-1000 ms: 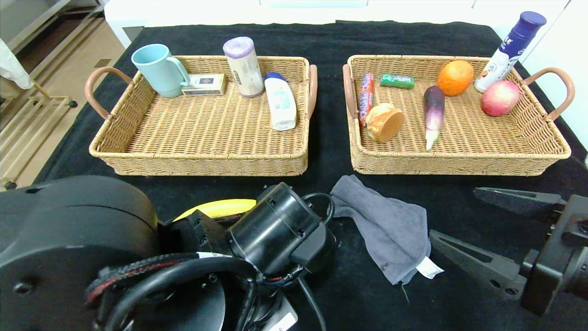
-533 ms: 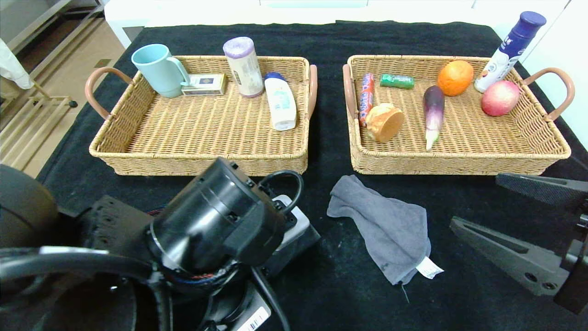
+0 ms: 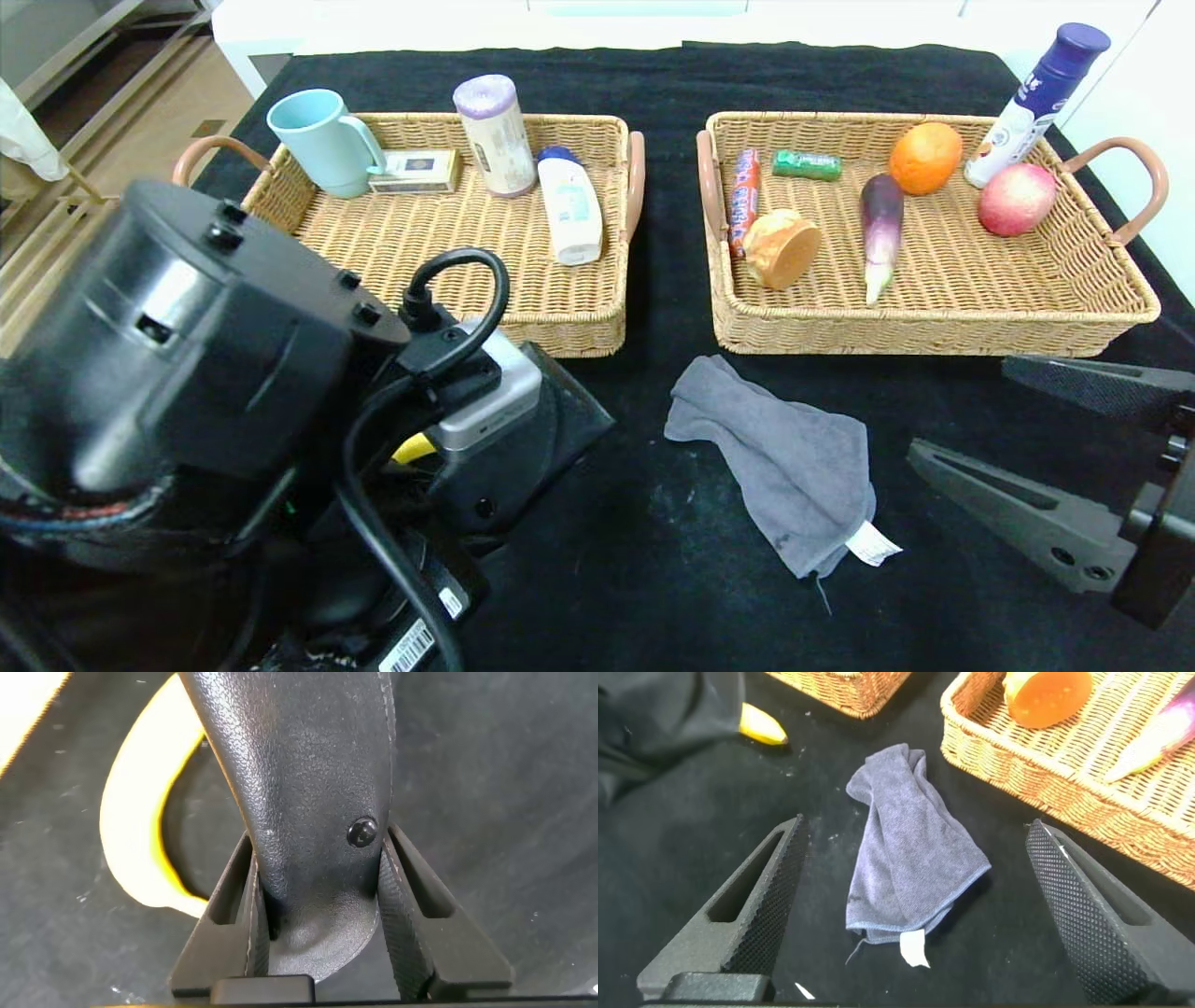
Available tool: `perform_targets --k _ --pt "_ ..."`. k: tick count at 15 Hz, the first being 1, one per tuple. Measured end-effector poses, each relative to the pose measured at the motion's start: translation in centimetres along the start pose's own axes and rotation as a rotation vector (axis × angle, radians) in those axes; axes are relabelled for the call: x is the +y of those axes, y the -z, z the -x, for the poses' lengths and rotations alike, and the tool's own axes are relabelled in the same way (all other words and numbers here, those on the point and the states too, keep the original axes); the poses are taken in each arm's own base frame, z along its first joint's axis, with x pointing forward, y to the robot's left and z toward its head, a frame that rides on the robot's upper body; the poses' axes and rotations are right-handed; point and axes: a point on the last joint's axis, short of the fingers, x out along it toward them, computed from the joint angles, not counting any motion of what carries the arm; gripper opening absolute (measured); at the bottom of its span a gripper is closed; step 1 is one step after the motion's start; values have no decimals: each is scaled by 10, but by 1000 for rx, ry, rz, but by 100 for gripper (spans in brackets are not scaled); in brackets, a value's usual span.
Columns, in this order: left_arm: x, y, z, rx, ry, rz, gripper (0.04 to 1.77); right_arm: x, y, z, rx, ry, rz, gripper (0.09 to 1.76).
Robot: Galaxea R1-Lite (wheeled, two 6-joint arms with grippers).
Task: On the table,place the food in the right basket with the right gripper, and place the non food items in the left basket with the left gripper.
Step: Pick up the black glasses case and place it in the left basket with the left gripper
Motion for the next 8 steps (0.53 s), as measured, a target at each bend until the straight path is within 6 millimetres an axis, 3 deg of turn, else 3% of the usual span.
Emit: perform_targets --k 8 --pt "30 -10 24 -95 -56 104 73 1 3 -4 19 0 3 171"
